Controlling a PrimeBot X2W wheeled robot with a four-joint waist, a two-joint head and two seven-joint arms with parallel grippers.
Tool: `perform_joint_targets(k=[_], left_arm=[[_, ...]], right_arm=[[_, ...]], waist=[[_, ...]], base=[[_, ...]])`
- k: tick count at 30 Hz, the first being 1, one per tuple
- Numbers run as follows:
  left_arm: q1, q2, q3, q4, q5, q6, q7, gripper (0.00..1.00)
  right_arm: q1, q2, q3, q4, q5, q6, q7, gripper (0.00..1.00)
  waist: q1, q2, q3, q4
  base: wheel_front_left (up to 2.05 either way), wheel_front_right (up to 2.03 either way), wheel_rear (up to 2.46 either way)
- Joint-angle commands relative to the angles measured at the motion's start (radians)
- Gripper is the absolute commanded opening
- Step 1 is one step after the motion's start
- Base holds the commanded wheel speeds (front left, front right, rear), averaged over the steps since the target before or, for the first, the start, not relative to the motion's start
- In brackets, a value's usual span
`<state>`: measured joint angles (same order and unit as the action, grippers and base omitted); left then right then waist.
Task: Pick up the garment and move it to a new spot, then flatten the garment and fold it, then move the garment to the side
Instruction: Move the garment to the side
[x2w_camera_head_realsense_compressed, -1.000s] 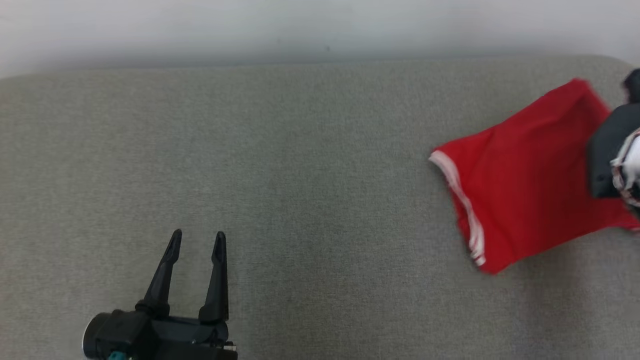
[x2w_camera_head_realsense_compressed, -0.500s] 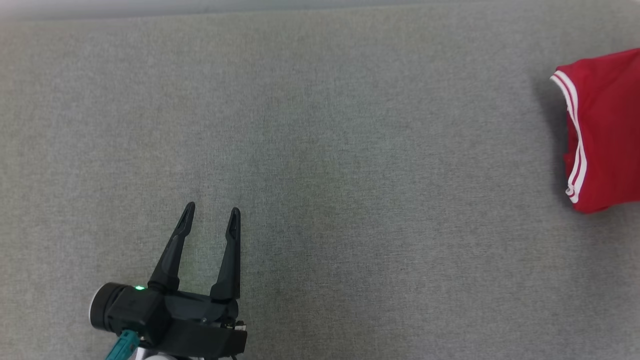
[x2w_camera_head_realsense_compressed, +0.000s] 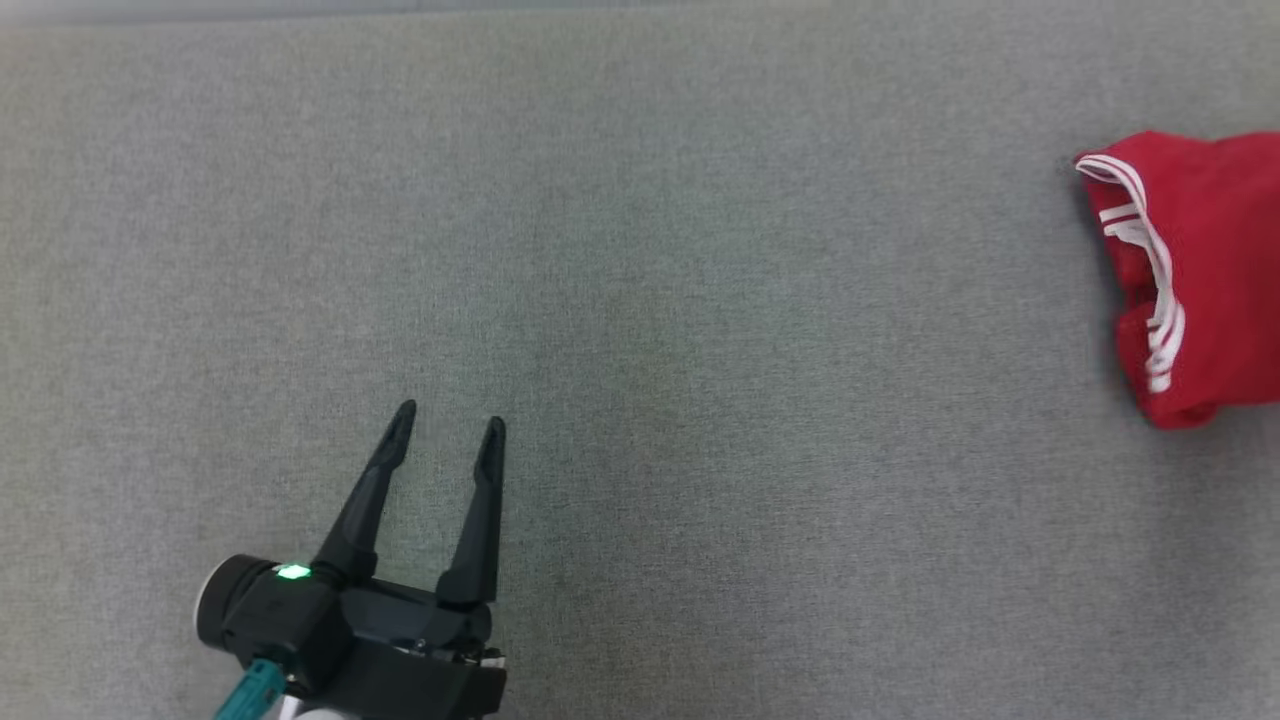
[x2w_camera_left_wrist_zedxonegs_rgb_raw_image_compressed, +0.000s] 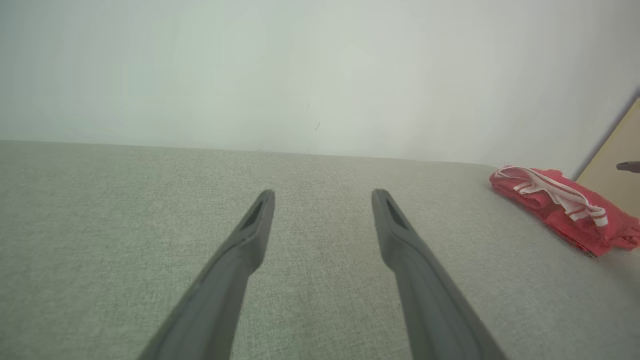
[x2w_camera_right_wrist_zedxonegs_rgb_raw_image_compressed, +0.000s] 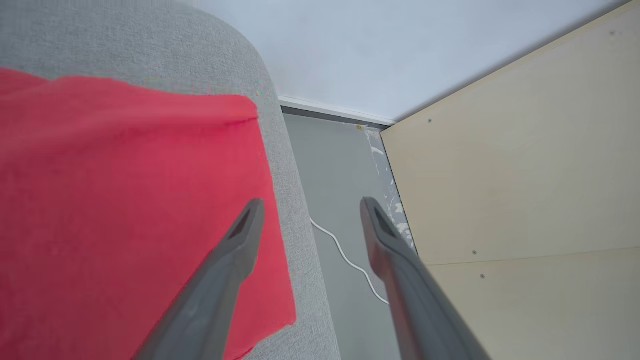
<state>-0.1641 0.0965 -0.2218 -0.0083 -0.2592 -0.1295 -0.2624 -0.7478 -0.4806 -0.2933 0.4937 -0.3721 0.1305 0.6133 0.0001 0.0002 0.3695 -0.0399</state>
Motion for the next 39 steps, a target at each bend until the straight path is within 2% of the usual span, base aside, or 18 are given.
perform_joint_targets(k=[1,6,9,14,22,23,29,34,39], left_arm=[[0.01,0.0,0.007,-0.001,-0.012,-0.001,-0.003,1.0],[0.037,-0.015,0.055,0.004,-0.001,-0.001,-0.003,1.0],[0.052,-0.026,0.066,0.01,0.001,-0.001,-0.003,1.0],[0.085,-0.034,0.12,0.016,-0.017,0.0,-0.003,1.0],[0.162,-0.046,0.205,0.053,-0.05,0.007,-0.003,1.0],[0.162,-0.046,0.205,0.053,-0.05,0.007,-0.003,1.0],[0.239,-0.046,0.251,0.065,-0.084,0.025,-0.003,1.0],[0.288,-0.046,0.278,0.053,-0.098,0.027,-0.003,1.0],[0.311,-0.046,0.29,0.062,-0.097,0.019,-0.003,1.0]], right_arm=[[0.01,0.008,0.007,-0.001,-0.004,0.0,-0.013,1.0],[0.032,0.044,0.055,-0.006,0.044,0.0,-0.102,1.0],[0.057,0.052,0.089,0.0,0.112,0.0,-0.187,1.0],[0.153,0.109,0.122,-0.059,0.21,0.0,-0.352,1.0],[0.398,0.259,0.133,-0.217,0.315,0.0,-0.555,1.0],[0.398,0.259,0.133,-0.217,0.315,0.0,-0.555,1.0],[0.598,0.389,0.156,-0.295,0.384,0.0,-0.68,1.0],[0.687,0.427,0.2,-0.346,0.425,0.0,-0.745,1.0],[0.72,0.431,0.247,-0.346,0.426,0.0,-0.792,1.0]], waist=[[-0.0001,-0.0002,-0.025,-0.01],[-0.0001,-0.0002,-0.085,-0.019],[-0.0001,-0.0002,-0.124,-0.015],[-0.0001,-0.0002,-0.189,-0.004],[-0.0001,-0.0002,-0.297,0.016],[-0.0001,-0.0002,-0.297,0.016],[-0.0001,-0.0002,-0.376,0.022],[-0.0001,-0.0002,-0.396,0.011],[-0.0001,-0.0002,-0.408,0.013]], base=[[0.0,0.0,0.0],[0.0,0.0,0.0],[0.0,0.0,0.0],[0.0,0.0,0.0],[0.0,0.0,0.0],[0.0,0.0,0.0],[0.0,0.0,0.0],[0.0,0.0,0.0],[0.0,0.0,0.0]])
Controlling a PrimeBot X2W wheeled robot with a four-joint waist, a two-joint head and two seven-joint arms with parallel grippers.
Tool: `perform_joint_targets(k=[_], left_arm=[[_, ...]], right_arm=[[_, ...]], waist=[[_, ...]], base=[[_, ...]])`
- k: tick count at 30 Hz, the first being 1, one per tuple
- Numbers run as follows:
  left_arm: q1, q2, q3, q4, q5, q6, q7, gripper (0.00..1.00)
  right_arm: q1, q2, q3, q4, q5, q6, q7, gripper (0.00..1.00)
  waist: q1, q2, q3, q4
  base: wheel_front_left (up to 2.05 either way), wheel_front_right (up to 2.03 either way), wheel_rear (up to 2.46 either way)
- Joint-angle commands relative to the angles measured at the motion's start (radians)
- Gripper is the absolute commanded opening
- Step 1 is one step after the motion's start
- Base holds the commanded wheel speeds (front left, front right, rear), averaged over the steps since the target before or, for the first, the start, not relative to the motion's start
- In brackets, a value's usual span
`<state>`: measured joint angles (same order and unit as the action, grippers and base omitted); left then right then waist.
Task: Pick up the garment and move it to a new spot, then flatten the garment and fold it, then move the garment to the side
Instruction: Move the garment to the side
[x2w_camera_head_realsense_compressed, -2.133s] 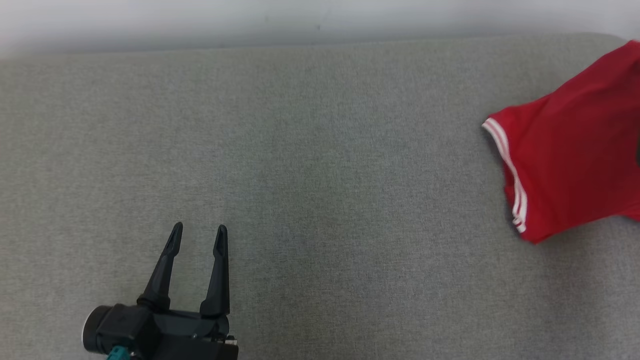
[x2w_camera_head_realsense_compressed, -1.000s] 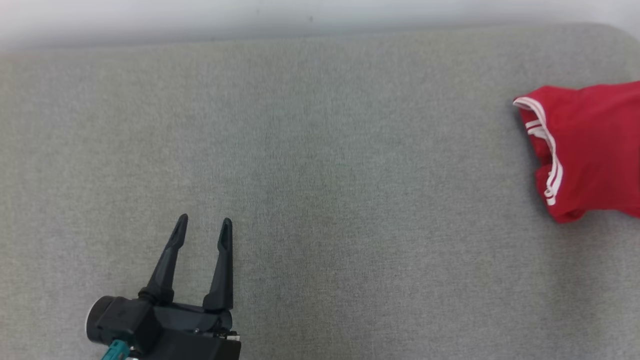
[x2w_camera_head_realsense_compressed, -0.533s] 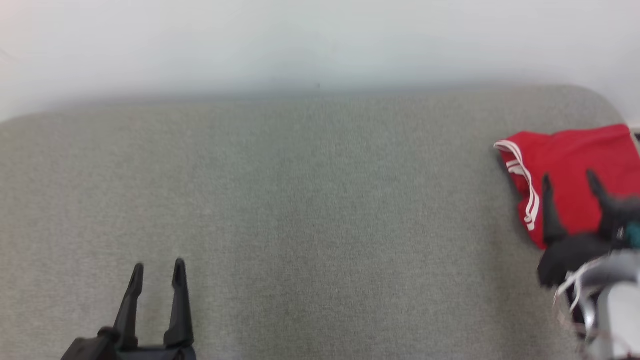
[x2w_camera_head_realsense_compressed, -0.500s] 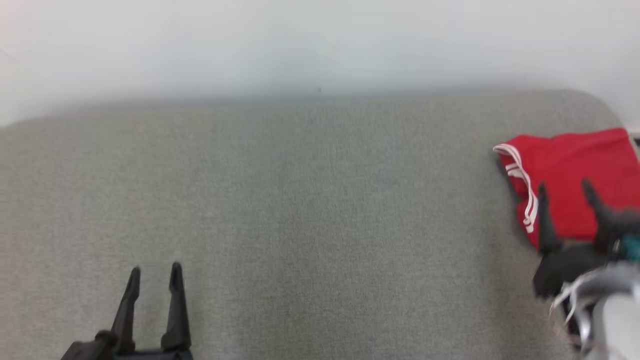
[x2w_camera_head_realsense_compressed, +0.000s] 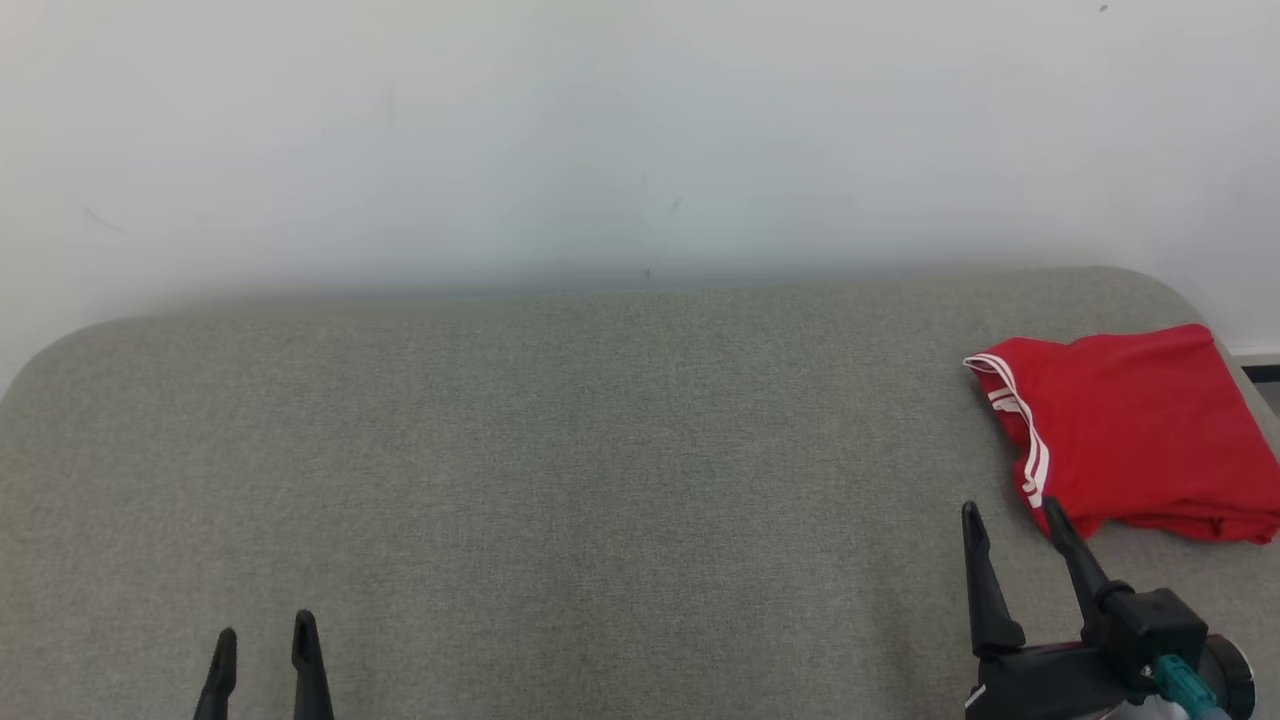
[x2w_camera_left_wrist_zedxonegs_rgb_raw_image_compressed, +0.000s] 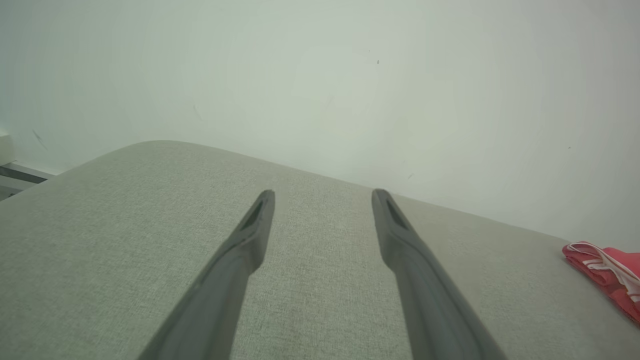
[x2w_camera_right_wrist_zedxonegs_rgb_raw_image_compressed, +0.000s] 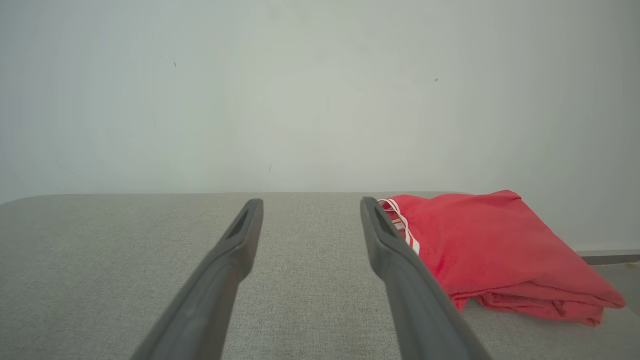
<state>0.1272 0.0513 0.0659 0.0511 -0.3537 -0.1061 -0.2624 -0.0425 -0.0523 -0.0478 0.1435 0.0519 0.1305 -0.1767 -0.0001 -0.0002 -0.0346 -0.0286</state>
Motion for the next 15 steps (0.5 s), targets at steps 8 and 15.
perform_joint_targets(k=[8,15], left_arm=[[0.018,-0.001,-0.035,0.037,0.007,-0.01,-0.003,1.0],[0.015,-0.001,-0.046,0.049,0.004,-0.007,-0.003,1.0]], right_arm=[[0.024,0.002,0.003,0.059,-0.014,0.0,-0.005,1.0],[0.023,0.002,0.017,0.099,-0.004,0.0,-0.001,1.0]], waist=[[0.0001,0.0002,-0.01,0.029],[0.0001,0.0002,-0.003,0.031]], base=[[0.0,0.0,0.0],[0.0,0.0,0.0]])
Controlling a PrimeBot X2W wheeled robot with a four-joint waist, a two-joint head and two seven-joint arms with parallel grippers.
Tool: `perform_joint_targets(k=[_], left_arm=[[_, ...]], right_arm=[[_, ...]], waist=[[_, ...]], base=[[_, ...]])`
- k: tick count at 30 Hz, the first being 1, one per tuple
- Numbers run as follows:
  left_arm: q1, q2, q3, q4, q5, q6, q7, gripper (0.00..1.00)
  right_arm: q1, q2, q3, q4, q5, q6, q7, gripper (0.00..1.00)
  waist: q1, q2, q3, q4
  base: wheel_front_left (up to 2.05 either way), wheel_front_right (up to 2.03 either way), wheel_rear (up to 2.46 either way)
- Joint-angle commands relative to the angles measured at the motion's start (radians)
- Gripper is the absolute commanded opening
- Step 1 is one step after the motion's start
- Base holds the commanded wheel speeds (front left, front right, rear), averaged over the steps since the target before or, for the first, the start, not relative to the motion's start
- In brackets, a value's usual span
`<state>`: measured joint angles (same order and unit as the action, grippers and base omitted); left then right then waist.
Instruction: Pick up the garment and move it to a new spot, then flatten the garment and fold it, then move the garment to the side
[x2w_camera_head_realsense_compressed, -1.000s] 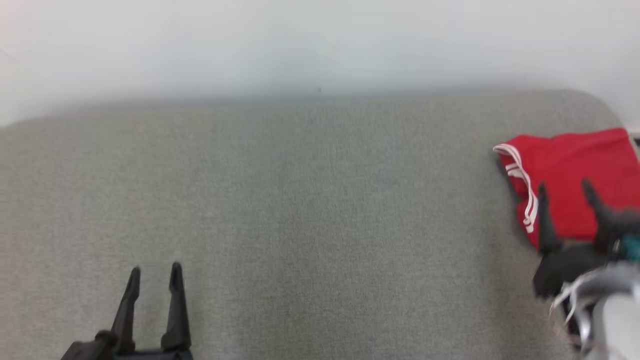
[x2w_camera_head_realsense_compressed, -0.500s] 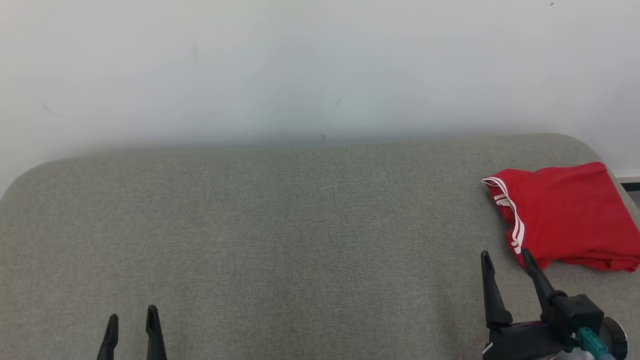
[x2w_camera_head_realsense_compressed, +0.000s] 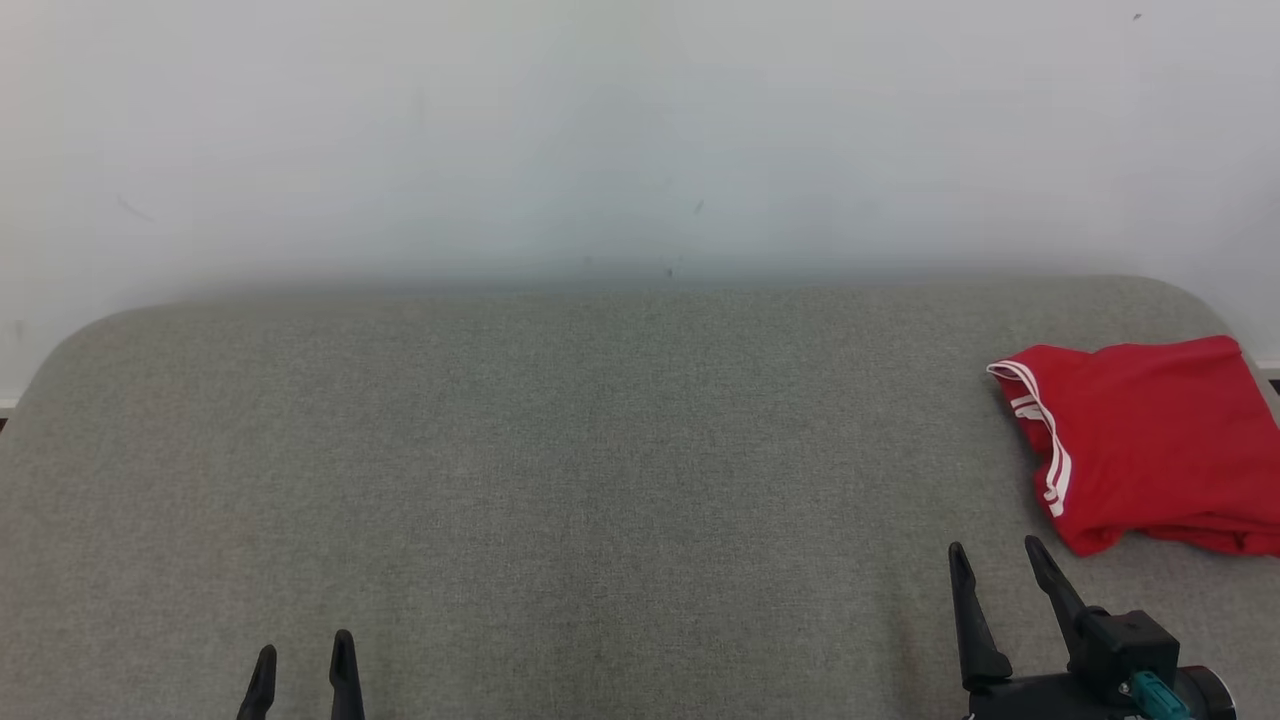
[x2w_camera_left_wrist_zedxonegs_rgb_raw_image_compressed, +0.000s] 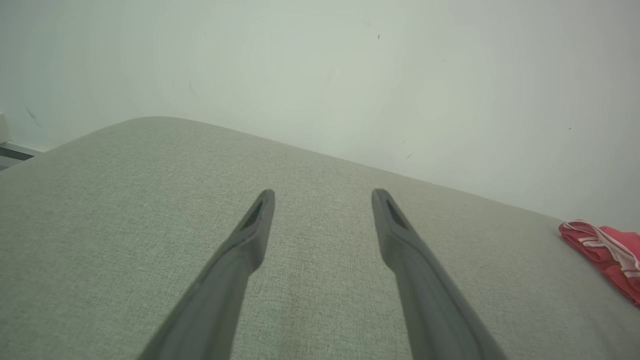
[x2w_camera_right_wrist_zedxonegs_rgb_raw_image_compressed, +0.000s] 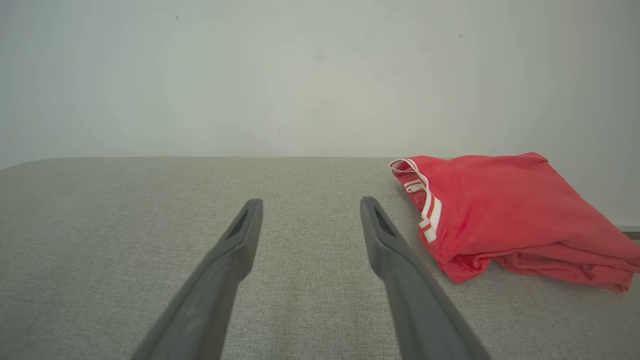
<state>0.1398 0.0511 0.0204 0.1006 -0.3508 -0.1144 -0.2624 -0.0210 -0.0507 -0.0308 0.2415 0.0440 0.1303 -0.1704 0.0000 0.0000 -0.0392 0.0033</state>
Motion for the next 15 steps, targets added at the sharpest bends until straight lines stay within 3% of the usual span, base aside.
perform_joint_targets(k=[1,9,10,15], left_arm=[[0.002,-0.001,-0.001,-0.002,0.002,0.002,-0.003,1.0],[-0.004,-0.001,-0.007,-0.01,0.003,0.0,-0.003,1.0],[-0.001,0.0,-0.008,-0.006,-0.001,0.0,0.0,0.0],[0.003,-0.002,-0.011,0.032,-0.007,0.0,0.003,0.0]], right_arm=[[-0.001,0.001,0.001,0.004,0.005,0.0,-0.007,1.0],[-0.014,0.001,-0.013,0.016,0.015,0.0,-0.011,1.0],[-0.006,0.0,-0.013,0.017,0.01,0.0,-0.006,0.0],[0.016,0.002,-0.014,0.058,0.013,0.0,-0.003,0.0]], waist=[[0.0,0.0,0.003,-0.002],[0.0,0.0,0.013,-0.005],[0.0,0.0,0.013,-0.005],[0.0,0.0,0.014,-0.005]], base=[[0.0,0.0,0.0],[0.0,0.0,0.0],[0.0,0.0,0.0],[0.0,0.0,0.0]])
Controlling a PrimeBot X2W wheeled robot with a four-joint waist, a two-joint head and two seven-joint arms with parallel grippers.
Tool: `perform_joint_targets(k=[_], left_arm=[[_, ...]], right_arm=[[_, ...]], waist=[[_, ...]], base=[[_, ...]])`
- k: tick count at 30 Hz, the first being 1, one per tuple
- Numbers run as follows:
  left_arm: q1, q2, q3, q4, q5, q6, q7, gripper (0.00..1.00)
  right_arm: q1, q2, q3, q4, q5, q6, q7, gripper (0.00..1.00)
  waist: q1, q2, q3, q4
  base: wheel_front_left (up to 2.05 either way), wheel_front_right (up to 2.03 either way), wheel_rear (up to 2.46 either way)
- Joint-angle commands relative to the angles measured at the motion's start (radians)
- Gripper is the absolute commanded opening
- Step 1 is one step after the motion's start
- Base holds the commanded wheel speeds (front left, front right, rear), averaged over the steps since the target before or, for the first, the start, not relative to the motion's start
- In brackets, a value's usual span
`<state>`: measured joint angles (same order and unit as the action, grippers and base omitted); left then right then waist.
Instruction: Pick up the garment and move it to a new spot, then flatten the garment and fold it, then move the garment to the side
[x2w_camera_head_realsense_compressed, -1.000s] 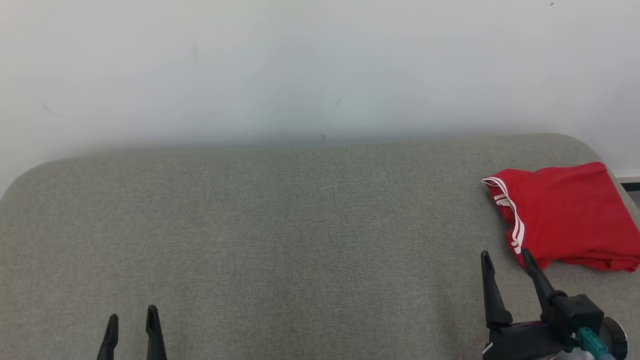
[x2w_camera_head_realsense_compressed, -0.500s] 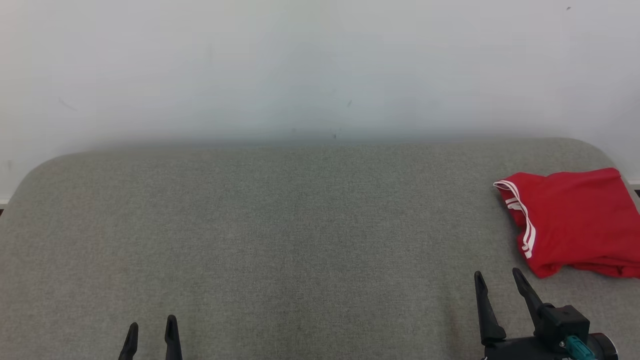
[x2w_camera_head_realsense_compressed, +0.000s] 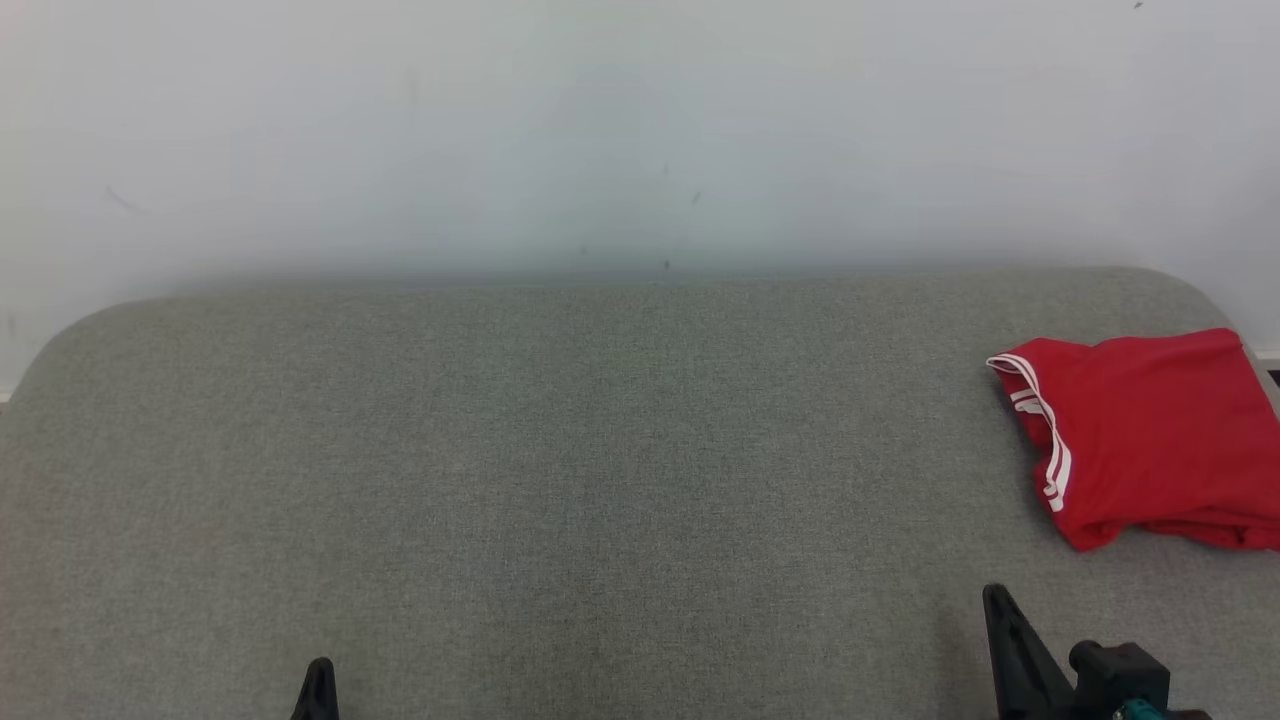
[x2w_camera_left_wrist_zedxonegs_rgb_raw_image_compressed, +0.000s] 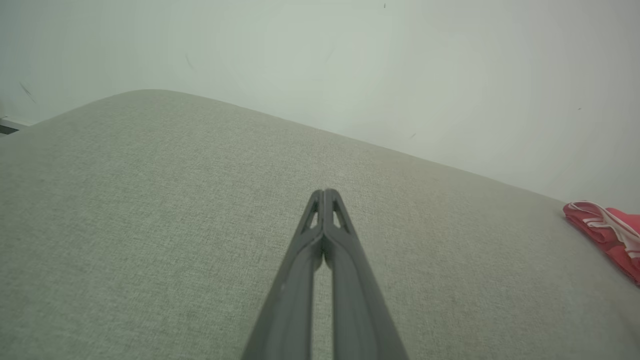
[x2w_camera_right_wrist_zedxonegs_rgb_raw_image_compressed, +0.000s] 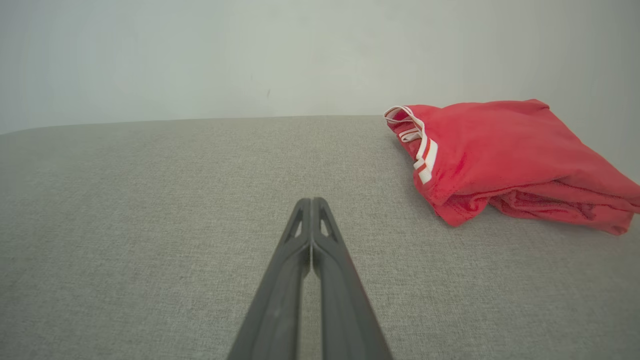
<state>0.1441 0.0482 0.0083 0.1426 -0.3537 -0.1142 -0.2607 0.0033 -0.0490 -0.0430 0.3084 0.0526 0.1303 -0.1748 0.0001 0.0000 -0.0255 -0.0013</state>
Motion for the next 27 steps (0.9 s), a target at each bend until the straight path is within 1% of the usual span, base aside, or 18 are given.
perform_joint_targets(k=[1,5,16,27], left_arm=[[0.0,0.0,0.0,0.002,0.0,0.0,0.0,0.0],[-0.003,-0.002,-0.002,0.033,-0.013,0.0,0.007,0.0],[-0.051,0.0,0.012,0.053,-0.201,-0.003,0.067,0.0],[-0.093,0.002,0.025,0.07,-0.364,-0.005,0.121,0.0]], right_arm=[[0.001,0.0,0.0,0.002,0.0,0.0,0.0,0.0],[0.018,0.001,-0.002,0.035,0.016,0.0,0.009,0.0],[0.003,0.0,-0.013,0.014,0.247,0.0,0.043,0.0],[-0.01,0.0,-0.02,-0.006,0.451,0.0,0.072,0.0]], waist=[[0.0,0.0,0.0,0.0],[0.0,0.0,0.0,0.0],[0.0,0.0,0.003,0.0],[0.0,0.0,0.006,0.0]], base=[[0.0,0.0,0.0],[0.0,0.0,0.0],[0.0,0.0,0.0],[0.0,0.0,0.0]])
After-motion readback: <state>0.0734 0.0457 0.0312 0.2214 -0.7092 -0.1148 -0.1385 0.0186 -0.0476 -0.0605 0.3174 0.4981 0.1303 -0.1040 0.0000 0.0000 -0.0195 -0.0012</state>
